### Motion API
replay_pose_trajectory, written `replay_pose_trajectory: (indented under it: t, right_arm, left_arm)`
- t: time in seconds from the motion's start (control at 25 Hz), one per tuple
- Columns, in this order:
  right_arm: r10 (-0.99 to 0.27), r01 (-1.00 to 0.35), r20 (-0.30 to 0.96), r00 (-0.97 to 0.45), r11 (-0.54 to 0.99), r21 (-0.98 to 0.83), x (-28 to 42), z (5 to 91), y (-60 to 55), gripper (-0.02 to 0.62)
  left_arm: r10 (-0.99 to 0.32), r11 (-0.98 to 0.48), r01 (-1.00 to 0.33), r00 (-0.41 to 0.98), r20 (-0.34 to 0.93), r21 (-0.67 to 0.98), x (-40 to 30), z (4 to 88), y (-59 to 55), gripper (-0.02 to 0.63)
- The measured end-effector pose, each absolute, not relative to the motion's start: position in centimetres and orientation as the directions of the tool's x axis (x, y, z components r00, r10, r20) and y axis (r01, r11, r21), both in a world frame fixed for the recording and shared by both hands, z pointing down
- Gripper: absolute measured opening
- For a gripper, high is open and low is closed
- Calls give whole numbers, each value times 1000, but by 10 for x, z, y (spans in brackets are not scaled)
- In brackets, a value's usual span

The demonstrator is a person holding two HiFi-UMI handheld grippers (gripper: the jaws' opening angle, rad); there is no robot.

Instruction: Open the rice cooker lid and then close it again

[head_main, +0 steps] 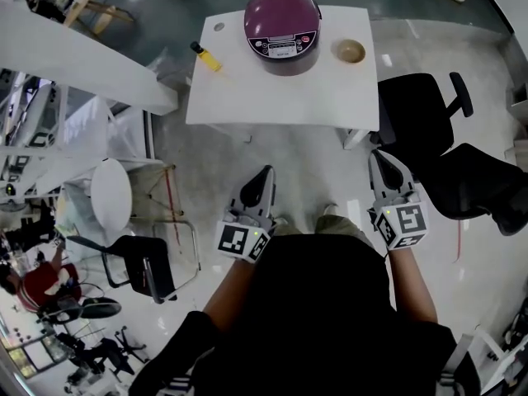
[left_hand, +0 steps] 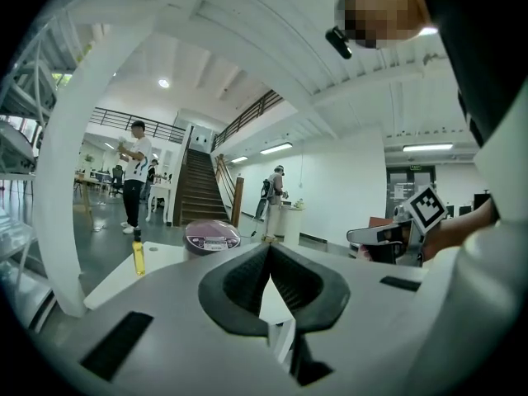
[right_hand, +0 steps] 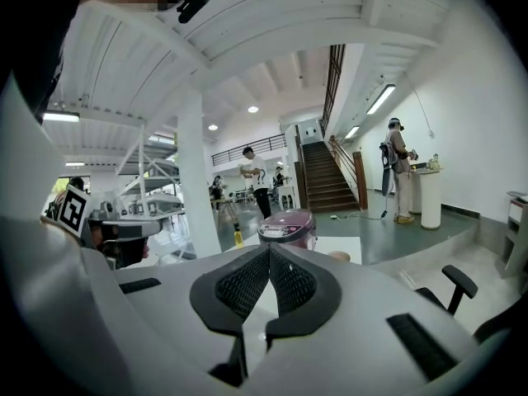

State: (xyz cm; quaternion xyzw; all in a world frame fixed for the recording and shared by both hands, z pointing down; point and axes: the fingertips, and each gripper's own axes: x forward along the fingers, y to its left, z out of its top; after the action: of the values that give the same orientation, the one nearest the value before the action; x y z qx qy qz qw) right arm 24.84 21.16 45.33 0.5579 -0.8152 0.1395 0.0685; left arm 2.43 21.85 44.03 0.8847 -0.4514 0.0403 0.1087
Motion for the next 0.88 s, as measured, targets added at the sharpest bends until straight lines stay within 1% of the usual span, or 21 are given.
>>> replay_pose_trajectory:
  t: [0.16, 0.36, 0.48, 0.72, 0.88]
  right_arm:
    - [-902, -935, 249, -353, 334, -119, 227, 441, 215, 0]
    - [-920, -947, 229, -318, 297, -123, 202, 429, 222, 0]
    - [-921, -947, 221, -321, 308, -93, 183, 422, 227, 0]
    - [-923, -948, 214, -318, 313, -57, 157, 416, 239, 0]
    - [-920, -944, 211, -330, 327, -48, 143, 414, 243, -2]
  left_arm:
    - [-811, -551, -824, 566, 146, 129, -14, 433, 222, 2]
    - [-841, -519, -851, 526, 128, 84, -74, 415, 223, 2]
    - [-859, -495, -865, 502, 103, 84, -105, 407, 220, 2]
    - [-844, -525, -849, 529, 91, 62, -109, 404, 234, 2]
    - [-851, -516, -854, 520, 71, 72, -120, 404, 239, 2]
